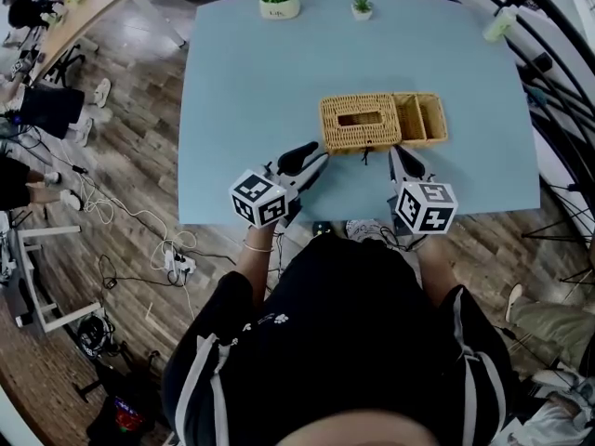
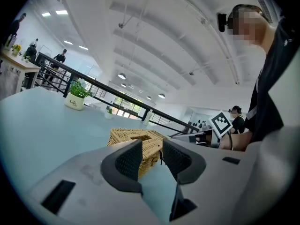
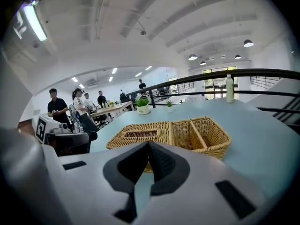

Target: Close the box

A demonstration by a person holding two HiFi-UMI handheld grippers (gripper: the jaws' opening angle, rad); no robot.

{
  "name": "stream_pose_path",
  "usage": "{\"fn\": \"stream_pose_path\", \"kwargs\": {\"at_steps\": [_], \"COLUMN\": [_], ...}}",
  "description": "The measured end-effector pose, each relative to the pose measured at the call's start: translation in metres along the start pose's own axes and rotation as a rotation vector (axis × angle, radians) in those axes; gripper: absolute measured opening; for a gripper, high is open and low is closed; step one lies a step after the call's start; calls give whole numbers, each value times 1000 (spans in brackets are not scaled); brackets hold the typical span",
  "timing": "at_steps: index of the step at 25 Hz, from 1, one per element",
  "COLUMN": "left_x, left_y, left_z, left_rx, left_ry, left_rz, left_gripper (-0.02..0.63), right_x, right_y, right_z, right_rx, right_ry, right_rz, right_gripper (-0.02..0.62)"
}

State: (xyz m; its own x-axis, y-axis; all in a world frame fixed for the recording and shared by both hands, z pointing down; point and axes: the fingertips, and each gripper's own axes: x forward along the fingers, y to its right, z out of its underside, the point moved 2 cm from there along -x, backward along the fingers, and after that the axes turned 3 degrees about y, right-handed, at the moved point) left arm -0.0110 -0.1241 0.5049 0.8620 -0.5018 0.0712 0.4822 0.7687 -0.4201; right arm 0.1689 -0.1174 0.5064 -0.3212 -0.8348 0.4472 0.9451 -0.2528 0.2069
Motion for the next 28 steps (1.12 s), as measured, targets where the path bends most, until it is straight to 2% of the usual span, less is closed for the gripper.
{"fn": "stream_pose_path", "kwargs": {"at_steps": [4, 13, 18, 28], "left_x": [-6, -20, -24, -29], "left_y": [2, 18, 30, 32], "left_z": [-5, -31, -37, -31], "left_rx": [30, 110, 154, 161], "left_ry": [7, 50, 37, 25], "left_rz": [-14, -27, -13, -28], "left_gripper": [87, 32, 31, 31], "right_x": [-5, -17, -23, -27], "right_y": [-7, -22, -29, -38], "right_z": [-7, -25, -27, -27], "right_rx": [3, 26, 31, 14], "right_ry": [36, 129, 151, 165], "right_rz": [-15, -65, -76, -95], "right_gripper": [2, 0, 0, 0]}}
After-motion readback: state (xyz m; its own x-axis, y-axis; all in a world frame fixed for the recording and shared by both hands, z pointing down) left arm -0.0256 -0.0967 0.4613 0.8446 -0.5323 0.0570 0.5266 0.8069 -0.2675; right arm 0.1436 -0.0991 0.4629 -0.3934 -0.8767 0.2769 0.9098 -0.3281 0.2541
